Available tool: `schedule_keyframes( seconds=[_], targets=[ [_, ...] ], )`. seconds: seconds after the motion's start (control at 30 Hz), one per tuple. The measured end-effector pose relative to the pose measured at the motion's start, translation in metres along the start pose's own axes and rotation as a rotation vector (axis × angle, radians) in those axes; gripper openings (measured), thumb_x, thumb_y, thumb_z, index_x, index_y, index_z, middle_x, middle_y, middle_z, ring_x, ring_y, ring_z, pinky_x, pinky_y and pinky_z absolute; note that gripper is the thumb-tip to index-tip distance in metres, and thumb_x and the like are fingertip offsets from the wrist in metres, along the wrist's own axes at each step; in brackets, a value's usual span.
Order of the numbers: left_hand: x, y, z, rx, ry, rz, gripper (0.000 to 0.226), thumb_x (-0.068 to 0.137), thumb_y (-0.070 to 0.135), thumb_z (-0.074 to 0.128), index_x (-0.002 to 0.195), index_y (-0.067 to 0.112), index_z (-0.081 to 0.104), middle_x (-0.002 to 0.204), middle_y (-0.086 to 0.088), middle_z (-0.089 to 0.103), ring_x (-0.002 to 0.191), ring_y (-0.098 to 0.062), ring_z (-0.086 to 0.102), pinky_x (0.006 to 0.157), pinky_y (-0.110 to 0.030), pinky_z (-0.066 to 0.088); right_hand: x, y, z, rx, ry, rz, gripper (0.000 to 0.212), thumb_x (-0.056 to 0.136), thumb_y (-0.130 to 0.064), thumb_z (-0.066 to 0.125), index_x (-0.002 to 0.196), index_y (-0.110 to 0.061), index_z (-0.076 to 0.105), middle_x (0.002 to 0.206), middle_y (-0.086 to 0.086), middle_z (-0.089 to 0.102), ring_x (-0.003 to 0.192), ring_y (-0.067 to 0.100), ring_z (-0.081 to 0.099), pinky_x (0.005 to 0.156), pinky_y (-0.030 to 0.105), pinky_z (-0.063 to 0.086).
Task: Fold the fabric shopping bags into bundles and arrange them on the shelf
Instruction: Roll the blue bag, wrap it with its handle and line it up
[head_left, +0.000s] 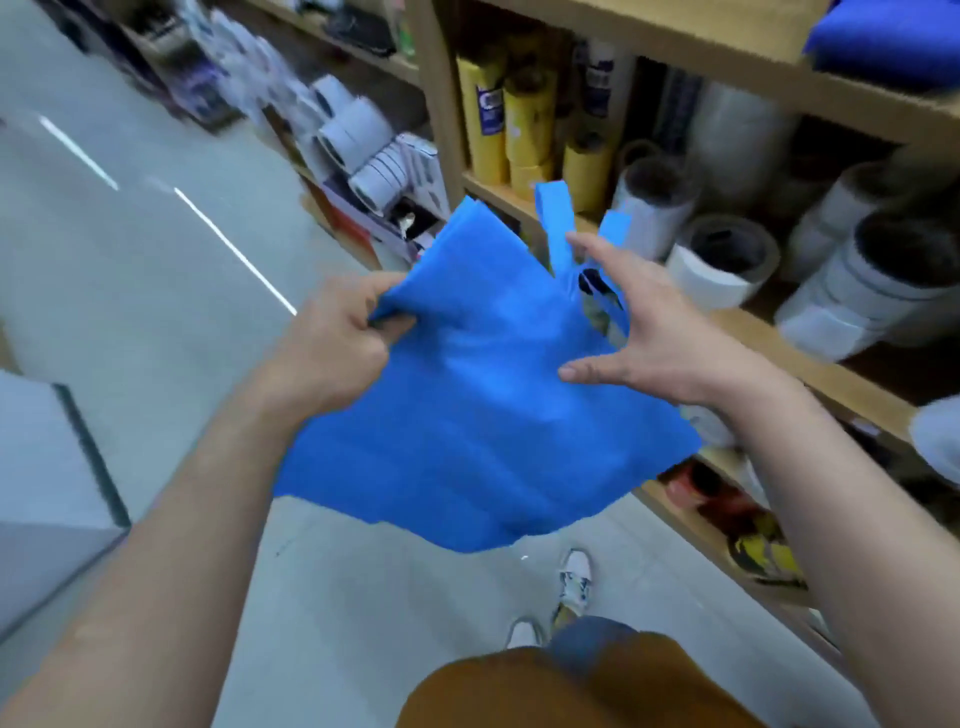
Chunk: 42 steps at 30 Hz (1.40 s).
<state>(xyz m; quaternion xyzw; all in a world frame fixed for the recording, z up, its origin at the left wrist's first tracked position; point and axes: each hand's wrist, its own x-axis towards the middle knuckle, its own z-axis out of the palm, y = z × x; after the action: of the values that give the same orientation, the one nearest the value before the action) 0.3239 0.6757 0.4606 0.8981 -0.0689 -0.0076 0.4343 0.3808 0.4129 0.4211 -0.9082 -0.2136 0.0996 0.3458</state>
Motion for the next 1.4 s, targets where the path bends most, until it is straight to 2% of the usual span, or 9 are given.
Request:
schedule_keyframes(
  seconds=[0.13, 0.27, 0.4, 0.57, 0.8, 0.97, 1.13, 1.27, 1.4],
  targets=[
    [0.026, -0.012, -0.032, -0.158, 0.243, -0.081, 0.024, 0.079, 0.010, 0.054, 0.069, 0.029, 0.064, 0.062, 0.027, 0.059, 0.065, 0.008, 0.052, 0.065, -0.020, 0.046, 0.040, 0.004, 0.000, 0.073, -0.114, 0.032, 0.062, 0.063, -0.055, 0.081, 0.117, -0.043, 0.056, 0.104, -0.005, 0.068, 0.097, 0.010, 0.063, 0.088, 0.038, 0.051],
    [0.059, -0.025, -0.055, -0.337, 0.502, -0.105, 0.030, 0.085, -0.006, 0.056, 0.096, 0.021, 0.062, 0.081, 0.020, 0.072, 0.082, -0.002, 0.066, 0.080, -0.026, 0.055, 0.063, -0.006, -0.015, 0.216, -0.231, 0.023, 0.020, 0.081, -0.026, 0.079, 0.097, -0.028, 0.067, 0.066, 0.000, 0.060, 0.051, 0.001, 0.049, 0.044, 0.015, 0.038],
    [0.098, -0.035, -0.065, -0.211, 0.664, -0.134, 0.040, 0.085, -0.003, 0.058, 0.116, 0.021, 0.053, 0.092, 0.012, 0.070, 0.087, -0.011, 0.067, 0.085, -0.040, 0.057, 0.088, -0.030, -0.042, 0.033, -0.016, -0.075, 0.011, 0.088, -0.024, 0.070, 0.077, -0.022, 0.067, 0.070, -0.003, 0.065, 0.071, 0.014, 0.059, 0.064, 0.035, 0.044],
    [0.160, -0.050, -0.076, 0.159, 0.720, 0.045, 0.088, 0.079, 0.010, 0.061, 0.153, 0.030, 0.016, 0.147, 0.018, 0.045, 0.114, -0.015, 0.060, 0.092, -0.025, 0.049, 0.130, -0.077, -0.082, -0.463, 0.271, -0.139, 0.018, 0.094, -0.027, 0.056, 0.079, -0.023, 0.049, 0.069, -0.006, 0.043, 0.081, 0.030, 0.045, 0.063, 0.037, 0.031],
    [0.261, -0.047, -0.105, 0.158, 0.631, 0.314, 0.090, 0.079, 0.001, 0.054, 0.157, 0.013, 0.010, 0.149, -0.004, 0.045, 0.124, -0.027, 0.051, 0.097, -0.023, 0.041, 0.182, -0.111, -0.131, -0.887, 0.571, -0.045, 0.012, 0.094, -0.021, 0.055, 0.100, -0.023, 0.065, 0.100, 0.007, 0.063, 0.099, 0.038, 0.055, 0.068, 0.038, 0.029],
    [0.327, -0.009, -0.114, 0.122, 0.521, 0.585, 0.091, 0.080, -0.004, 0.060, 0.155, 0.002, 0.009, 0.146, 0.013, 0.025, 0.136, -0.023, 0.036, 0.099, -0.002, 0.025, 0.208, -0.090, -0.171, -0.941, 1.015, 0.169, 0.026, 0.100, -0.022, 0.043, 0.103, -0.028, 0.069, 0.115, -0.006, 0.061, 0.121, 0.024, 0.040, 0.091, 0.037, 0.012],
    [0.397, 0.006, -0.104, 0.069, 0.384, 0.505, 0.093, 0.082, -0.007, 0.054, 0.156, 0.032, 0.013, 0.131, 0.002, 0.053, 0.122, -0.021, 0.050, 0.086, -0.007, 0.033, 0.233, -0.086, -0.179, -1.125, 1.194, 0.308, 0.039, 0.089, -0.015, 0.048, 0.124, -0.030, 0.055, 0.145, -0.004, 0.049, 0.133, 0.027, 0.044, 0.092, 0.039, 0.020],
    [0.441, 0.003, -0.092, 0.161, 0.312, 0.362, 0.081, 0.084, -0.004, 0.052, 0.149, 0.040, 0.034, 0.118, -0.007, 0.054, 0.118, -0.028, 0.052, 0.091, -0.011, 0.033, 0.229, -0.076, -0.136, -0.997, 0.915, 0.150, 0.052, 0.090, -0.034, 0.055, 0.141, -0.027, 0.048, 0.150, 0.010, 0.043, 0.137, 0.031, 0.041, 0.095, 0.047, 0.037],
    [0.452, 0.009, -0.084, 0.274, 0.345, 0.387, 0.068, 0.084, -0.006, 0.047, 0.142, 0.029, 0.049, 0.119, -0.016, 0.051, 0.104, -0.034, 0.054, 0.092, -0.029, 0.037, 0.234, -0.041, -0.111, -0.808, 0.464, 0.572, 0.055, 0.100, -0.057, 0.031, 0.151, -0.042, 0.022, 0.161, 0.006, 0.022, 0.147, 0.024, 0.020, 0.108, 0.054, 0.023]
  ],
)
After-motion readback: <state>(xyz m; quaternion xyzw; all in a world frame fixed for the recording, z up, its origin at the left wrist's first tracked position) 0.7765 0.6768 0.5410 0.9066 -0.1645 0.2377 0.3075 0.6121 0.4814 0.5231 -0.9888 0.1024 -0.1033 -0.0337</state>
